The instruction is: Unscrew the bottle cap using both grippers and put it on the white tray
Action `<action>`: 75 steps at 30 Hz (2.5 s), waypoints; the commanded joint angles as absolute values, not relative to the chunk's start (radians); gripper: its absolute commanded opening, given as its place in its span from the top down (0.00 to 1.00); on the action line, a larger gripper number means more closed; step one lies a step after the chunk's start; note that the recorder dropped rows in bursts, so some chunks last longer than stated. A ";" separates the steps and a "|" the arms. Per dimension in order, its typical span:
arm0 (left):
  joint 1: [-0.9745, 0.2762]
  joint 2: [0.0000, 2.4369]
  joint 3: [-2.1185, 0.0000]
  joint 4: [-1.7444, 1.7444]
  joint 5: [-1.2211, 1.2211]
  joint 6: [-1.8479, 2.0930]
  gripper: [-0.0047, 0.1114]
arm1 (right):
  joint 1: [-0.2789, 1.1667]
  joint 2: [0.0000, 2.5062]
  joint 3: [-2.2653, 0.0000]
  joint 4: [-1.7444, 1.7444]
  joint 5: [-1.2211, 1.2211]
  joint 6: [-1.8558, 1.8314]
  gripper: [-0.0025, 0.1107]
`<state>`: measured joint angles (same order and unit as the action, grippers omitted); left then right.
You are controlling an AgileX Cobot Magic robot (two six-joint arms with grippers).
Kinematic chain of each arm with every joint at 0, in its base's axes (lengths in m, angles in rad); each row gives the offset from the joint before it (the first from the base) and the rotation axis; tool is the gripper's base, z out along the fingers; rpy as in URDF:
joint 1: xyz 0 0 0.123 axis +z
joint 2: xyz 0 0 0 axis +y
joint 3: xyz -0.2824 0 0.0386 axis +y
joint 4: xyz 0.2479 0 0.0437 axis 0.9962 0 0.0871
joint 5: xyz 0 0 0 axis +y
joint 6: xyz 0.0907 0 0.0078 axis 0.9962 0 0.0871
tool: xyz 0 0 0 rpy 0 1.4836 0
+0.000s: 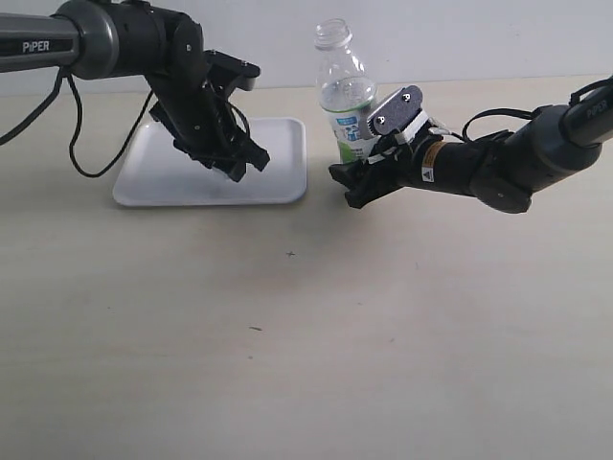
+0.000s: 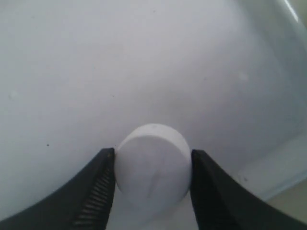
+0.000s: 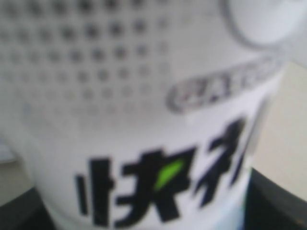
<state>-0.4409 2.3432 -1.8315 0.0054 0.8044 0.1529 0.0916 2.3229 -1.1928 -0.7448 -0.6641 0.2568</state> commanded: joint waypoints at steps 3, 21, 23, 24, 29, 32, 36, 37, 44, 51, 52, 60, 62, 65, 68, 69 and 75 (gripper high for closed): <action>-0.439 2.343 -1.833 0.008 0.775 0.125 0.96 | 0.094 2.317 -1.193 -0.739 -0.675 0.263 0.98; -0.439 2.374 -1.833 0.008 0.784 0.125 0.58 | 0.094 2.317 -1.193 -0.739 -0.675 0.263 0.98; -0.439 2.373 -1.833 0.010 0.788 0.125 0.48 | 0.094 2.317 -1.193 -0.739 -0.675 0.263 0.98; -0.439 2.371 -1.833 0.010 0.790 0.125 0.44 | 0.094 2.317 -1.193 -0.739 -0.675 0.263 0.98; -0.439 2.371 -1.833 0.010 0.802 0.125 0.35 | 0.094 2.317 -1.193 -0.739 -0.675 0.268 0.98; -0.439 2.369 -1.833 0.013 0.805 0.125 0.35 | 0.094 2.317 -1.193 -0.732 -0.675 0.291 0.98; -0.439 2.358 -1.833 0.014 0.805 0.125 0.35 | 0.094 2.317 -1.193 -0.732 -0.675 0.310 0.98; -0.439 2.353 -1.833 0.015 0.805 0.125 0.35 | 0.094 2.317 -1.193 -0.732 -0.675 0.310 0.98; -0.439 2.314 -1.837 0.015 0.805 0.123 0.35 | 0.094 2.317 -1.193 -0.732 -0.675 0.407 0.98; -0.439 2.272 -1.837 0.015 0.805 0.119 0.36 | 0.094 2.317 -1.193 -0.712 -0.673 0.529 0.98; -0.439 2.270 -1.837 0.015 0.805 0.119 0.36 | 0.094 2.317 -1.193 -0.719 -0.673 0.528 0.98; -0.439 2.268 -1.837 0.015 0.805 0.116 0.36 | 0.094 2.317 -1.193 -0.769 -0.677 0.525 0.84; -0.439 2.268 -1.837 0.015 0.805 0.112 0.36 | 0.094 2.317 -1.193 -0.769 -0.677 0.525 0.78; -0.439 2.268 -1.837 0.015 0.805 0.112 0.36 | 0.094 2.317 -1.193 -0.770 -0.677 0.525 0.66; -0.439 2.268 -1.837 0.015 0.805 0.112 0.36 | 0.094 2.317 -1.193 -0.803 -0.689 0.525 0.52; -0.439 2.268 -1.837 0.015 0.805 0.112 0.36 | 0.094 2.317 -1.193 -0.812 -0.700 0.525 0.47; -0.439 2.268 -1.837 0.015 0.805 0.108 0.36 | 0.094 2.317 -1.193 -0.845 -0.730 0.526 0.20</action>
